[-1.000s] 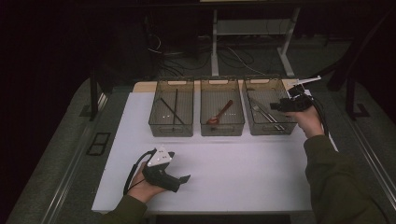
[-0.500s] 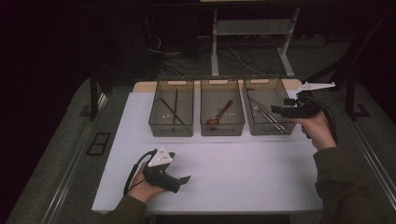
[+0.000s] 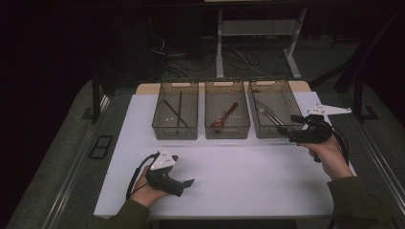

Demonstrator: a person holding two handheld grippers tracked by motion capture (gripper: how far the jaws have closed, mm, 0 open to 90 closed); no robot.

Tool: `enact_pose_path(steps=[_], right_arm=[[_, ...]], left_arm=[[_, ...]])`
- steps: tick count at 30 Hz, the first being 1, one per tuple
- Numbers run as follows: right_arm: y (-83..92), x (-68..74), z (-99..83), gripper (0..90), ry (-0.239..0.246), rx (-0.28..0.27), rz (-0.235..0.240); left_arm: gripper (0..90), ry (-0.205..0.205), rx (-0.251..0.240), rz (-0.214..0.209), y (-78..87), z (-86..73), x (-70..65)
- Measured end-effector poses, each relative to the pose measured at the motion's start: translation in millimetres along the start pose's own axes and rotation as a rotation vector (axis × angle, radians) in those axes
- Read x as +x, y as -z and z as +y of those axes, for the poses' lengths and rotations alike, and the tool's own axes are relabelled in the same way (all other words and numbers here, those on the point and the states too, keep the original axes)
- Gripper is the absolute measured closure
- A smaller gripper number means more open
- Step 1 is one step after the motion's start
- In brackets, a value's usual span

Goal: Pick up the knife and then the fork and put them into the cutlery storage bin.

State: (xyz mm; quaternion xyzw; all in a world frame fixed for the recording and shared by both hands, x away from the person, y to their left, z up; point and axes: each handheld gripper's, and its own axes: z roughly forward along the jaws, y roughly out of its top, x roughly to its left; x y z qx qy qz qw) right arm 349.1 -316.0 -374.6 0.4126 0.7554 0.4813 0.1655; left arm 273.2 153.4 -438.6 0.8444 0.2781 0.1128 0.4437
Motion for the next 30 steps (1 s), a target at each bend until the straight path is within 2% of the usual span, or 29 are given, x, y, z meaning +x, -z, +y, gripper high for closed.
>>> enact_pose_path(steps=[2, 14, 17, 22, 27, 30], right_arm=[[2.0, 6.2, -5.5, 13.9, 0.009, 0.000, 0.009], [5.2, 37.6, -43.9, 13.8, 0.067, 0.019, 0.026], [7.9, 42.3, -54.4, 13.8, 0.057, 0.016, 0.045], [12.9, 46.9, -71.0, 13.8, 0.054, 0.004, 0.051], [15.0, 49.2, -84.9, 13.8, 0.024, 0.012, 0.078], [15.4, 52.1, -90.5, 13.8, 0.041, 0.028, 0.078]], left_arm=[[0.0, 0.002, -0.001, 0.001, 0.4, -0.3, 0.3], [0.0, 0.016, -0.003, -0.001, 0.3, -0.7, 1.3], [0.0, 0.014, -0.005, -0.001, 0.2, -0.5, 1.1], [0.0, 0.013, -0.005, -0.003, 0.0, -0.5, 0.9], [0.0, 0.016, -0.009, -0.003, 0.1, -0.4, 1.1], [0.0, 0.020, -0.011, -0.001, 0.5, -0.9, 1.6]])
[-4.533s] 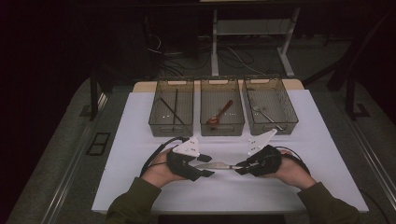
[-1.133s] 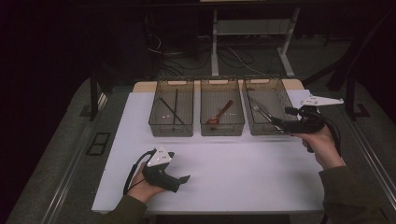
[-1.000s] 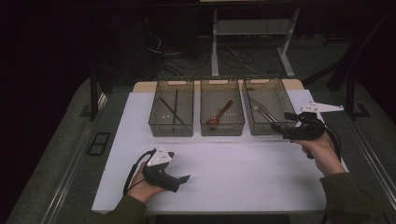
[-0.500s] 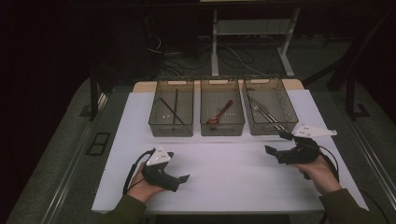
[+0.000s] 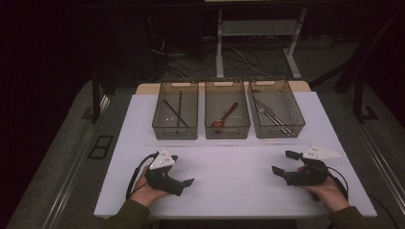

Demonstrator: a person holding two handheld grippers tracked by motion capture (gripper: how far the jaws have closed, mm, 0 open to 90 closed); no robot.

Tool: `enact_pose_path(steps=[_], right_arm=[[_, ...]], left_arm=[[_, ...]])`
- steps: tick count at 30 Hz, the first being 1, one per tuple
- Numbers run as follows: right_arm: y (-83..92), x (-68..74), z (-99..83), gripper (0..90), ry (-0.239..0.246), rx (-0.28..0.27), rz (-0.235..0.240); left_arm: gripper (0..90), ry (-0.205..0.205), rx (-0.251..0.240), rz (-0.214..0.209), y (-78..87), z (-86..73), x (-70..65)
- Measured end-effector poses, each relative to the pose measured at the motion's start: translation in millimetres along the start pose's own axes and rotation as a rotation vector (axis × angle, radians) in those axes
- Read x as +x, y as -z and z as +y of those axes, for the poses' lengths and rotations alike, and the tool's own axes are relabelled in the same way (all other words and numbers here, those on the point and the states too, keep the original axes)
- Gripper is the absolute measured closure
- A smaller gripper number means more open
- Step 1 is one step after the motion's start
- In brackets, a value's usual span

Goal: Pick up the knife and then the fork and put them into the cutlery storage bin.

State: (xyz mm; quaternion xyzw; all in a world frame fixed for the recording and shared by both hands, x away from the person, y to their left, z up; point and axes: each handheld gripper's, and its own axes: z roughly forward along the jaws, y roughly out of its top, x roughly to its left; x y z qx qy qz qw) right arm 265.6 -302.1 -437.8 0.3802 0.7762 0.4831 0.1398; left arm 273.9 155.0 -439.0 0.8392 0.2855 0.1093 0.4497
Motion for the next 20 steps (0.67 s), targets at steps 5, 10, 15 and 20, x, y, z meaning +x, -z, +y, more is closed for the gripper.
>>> enact_pose_path(steps=[5, 10, 15, 20], right_arm=[[2.2, 3.3, -6.0, 13.8, 0.006, 0.008, -0.011], [2.4, 2.5, -9.5, 13.8, 0.008, 0.025, -0.021], [1.1, 1.2, -11.0, 13.8, 0.011, 0.034, -0.023], [2.1, 0.8, -10.9, 13.7, 0.005, 0.028, -0.024]], left_arm=[[0.0, 0.005, -0.005, 0.001, 0.4, -0.3, 0.9], [0.0, 0.015, -0.012, 0.002, 0.9, -0.4, 2.1], [0.0, 0.012, -0.011, 0.002, 0.9, -0.3, 2.2], [0.0, 0.010, -0.009, 0.003, 0.2, -0.2, 2.5]])
